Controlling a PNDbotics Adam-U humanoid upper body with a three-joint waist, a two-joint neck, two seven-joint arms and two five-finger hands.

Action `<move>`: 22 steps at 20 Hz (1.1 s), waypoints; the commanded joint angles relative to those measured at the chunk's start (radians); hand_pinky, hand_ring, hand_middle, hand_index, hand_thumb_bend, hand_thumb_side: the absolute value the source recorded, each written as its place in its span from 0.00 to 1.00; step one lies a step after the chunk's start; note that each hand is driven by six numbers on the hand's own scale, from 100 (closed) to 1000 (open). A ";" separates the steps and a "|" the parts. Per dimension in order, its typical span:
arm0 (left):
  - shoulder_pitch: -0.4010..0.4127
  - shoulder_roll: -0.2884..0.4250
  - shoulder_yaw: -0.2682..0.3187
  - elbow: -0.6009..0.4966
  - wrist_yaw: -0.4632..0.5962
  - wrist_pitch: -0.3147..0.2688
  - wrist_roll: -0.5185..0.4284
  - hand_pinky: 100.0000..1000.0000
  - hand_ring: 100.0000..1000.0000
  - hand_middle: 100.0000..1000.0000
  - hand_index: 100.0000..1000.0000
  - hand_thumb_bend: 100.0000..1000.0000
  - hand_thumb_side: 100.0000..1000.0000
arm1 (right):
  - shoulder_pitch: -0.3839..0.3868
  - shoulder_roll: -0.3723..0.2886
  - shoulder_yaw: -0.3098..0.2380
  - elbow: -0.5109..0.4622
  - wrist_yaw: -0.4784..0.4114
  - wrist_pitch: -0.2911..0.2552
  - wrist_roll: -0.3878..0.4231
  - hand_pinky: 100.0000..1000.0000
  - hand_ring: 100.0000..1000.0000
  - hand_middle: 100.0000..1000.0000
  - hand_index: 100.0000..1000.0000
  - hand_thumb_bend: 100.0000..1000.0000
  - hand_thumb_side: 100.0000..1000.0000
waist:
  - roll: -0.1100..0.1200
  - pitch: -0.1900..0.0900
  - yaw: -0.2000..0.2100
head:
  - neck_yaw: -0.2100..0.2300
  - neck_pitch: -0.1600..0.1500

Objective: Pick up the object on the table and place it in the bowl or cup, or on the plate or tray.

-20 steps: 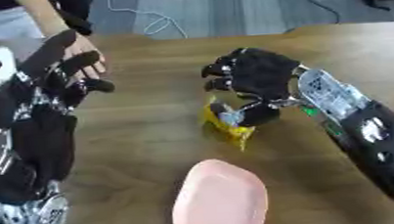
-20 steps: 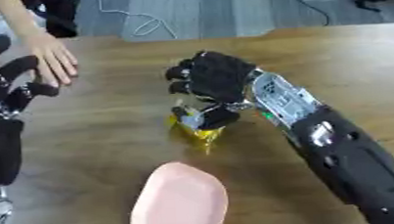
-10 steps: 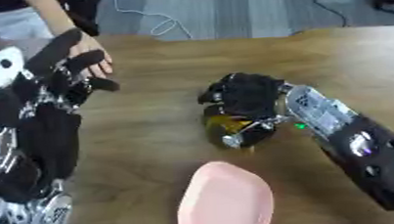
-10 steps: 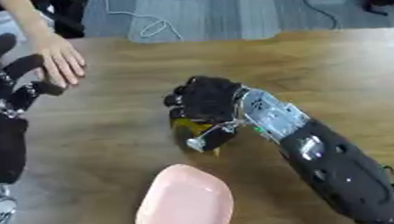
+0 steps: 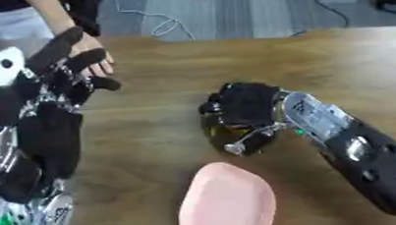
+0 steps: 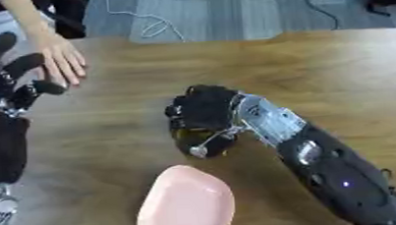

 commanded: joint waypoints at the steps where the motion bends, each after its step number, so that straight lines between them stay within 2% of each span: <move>1: -0.013 0.001 0.001 -0.019 0.002 -0.006 0.000 0.56 0.80 0.84 0.82 0.00 0.91 | 0.012 -0.004 -0.023 -0.001 -0.036 -0.005 -0.051 0.33 0.59 0.73 0.72 0.03 0.59 | 0.008 -0.010 0.000 | -0.002 -0.013; 2: -0.014 0.000 0.001 -0.019 0.001 -0.006 0.001 0.56 0.80 0.84 0.82 0.00 0.91 | 0.019 -0.003 -0.032 0.002 -0.049 -0.007 -0.080 0.27 0.55 0.70 0.71 0.05 0.62 | 0.010 -0.008 -0.001 | -0.004 -0.012; 3: -0.014 -0.001 0.002 -0.019 0.001 -0.006 0.001 0.56 0.80 0.84 0.82 0.00 0.91 | 0.027 -0.002 -0.042 0.003 -0.065 -0.006 -0.120 0.27 0.55 0.70 0.71 0.05 0.62 | 0.012 -0.006 -0.002 | -0.005 -0.012; 5: -0.014 -0.004 0.003 -0.019 0.001 -0.007 0.003 0.56 0.80 0.84 0.82 0.00 0.91 | 0.040 0.003 -0.065 0.008 -0.093 0.001 -0.214 0.07 0.44 0.61 0.64 0.04 0.63 | 0.016 -0.003 -0.004 | -0.008 -0.011; 7: -0.015 -0.006 0.004 -0.019 0.000 -0.008 0.004 0.56 0.80 0.84 0.82 0.00 0.91 | 0.054 0.007 -0.084 0.029 -0.108 0.015 -0.323 0.06 0.44 0.61 0.64 0.06 0.61 | 0.020 0.001 -0.005 | -0.014 -0.009; 11: -0.017 -0.009 0.005 -0.019 -0.001 -0.009 0.006 0.56 0.79 0.84 0.82 0.00 0.91 | 0.073 0.024 -0.109 0.108 -0.085 0.038 -0.480 0.00 0.42 0.61 0.64 0.07 0.61 | 0.025 0.005 -0.006 | -0.030 -0.006; 13: -0.018 -0.010 0.006 -0.019 -0.001 -0.009 0.006 0.56 0.79 0.84 0.81 0.00 0.91 | 0.080 0.036 -0.123 0.143 -0.080 0.039 -0.554 0.00 0.36 0.56 0.60 0.02 0.53 | 0.028 0.007 -0.007 | -0.036 -0.005; 15: -0.020 -0.012 0.006 -0.019 -0.001 -0.010 0.007 0.56 0.79 0.84 0.81 0.00 0.91 | 0.084 0.046 -0.136 0.167 -0.083 0.034 -0.627 0.00 0.28 0.46 0.47 0.00 0.31 | 0.030 0.010 -0.006 | -0.041 -0.003; 16: -0.021 -0.012 0.006 -0.019 -0.001 -0.010 0.007 0.56 0.79 0.84 0.81 0.00 0.91 | 0.085 0.048 -0.140 0.177 -0.082 0.030 -0.659 0.00 0.26 0.43 0.43 0.00 0.25 | 0.031 0.010 -0.006 | -0.043 -0.002; 18: -0.023 -0.014 0.006 -0.019 -0.001 -0.011 0.007 0.56 0.79 0.84 0.81 0.00 0.91 | 0.086 0.054 -0.150 0.193 -0.083 0.018 -0.729 0.00 0.09 0.23 0.26 0.00 0.00 | 0.032 0.012 -0.005 | -0.048 -0.001; 19: -0.024 -0.015 0.006 -0.019 -0.001 -0.011 0.007 0.56 0.79 0.84 0.81 0.00 0.91 | 0.086 0.056 -0.155 0.202 -0.087 0.007 -0.765 0.00 0.00 0.13 0.18 0.00 0.00 | 0.033 0.013 -0.004 | -0.050 0.000; 20: -0.024 -0.016 0.006 -0.019 -0.001 -0.011 0.007 0.56 0.79 0.84 0.81 0.00 0.91 | 0.087 0.057 -0.158 0.212 -0.089 -0.005 -0.796 0.00 0.00 0.12 0.17 0.00 0.00 | 0.033 0.013 -0.004 | -0.051 0.001; 21: -0.025 -0.016 0.007 -0.019 -0.001 -0.011 0.007 0.56 0.79 0.84 0.81 0.00 0.91 | 0.087 0.058 -0.161 0.222 -0.087 -0.017 -0.820 0.00 0.00 0.03 0.11 0.00 0.00 | 0.034 0.014 -0.004 | -0.052 0.002; 22: -0.025 -0.016 0.007 -0.019 -0.002 -0.011 0.007 0.56 0.79 0.84 0.81 0.00 0.91 | 0.087 0.058 -0.164 0.233 -0.083 -0.029 -0.838 0.00 0.00 0.00 0.09 0.00 0.00 | 0.034 0.014 -0.004 | -0.052 0.003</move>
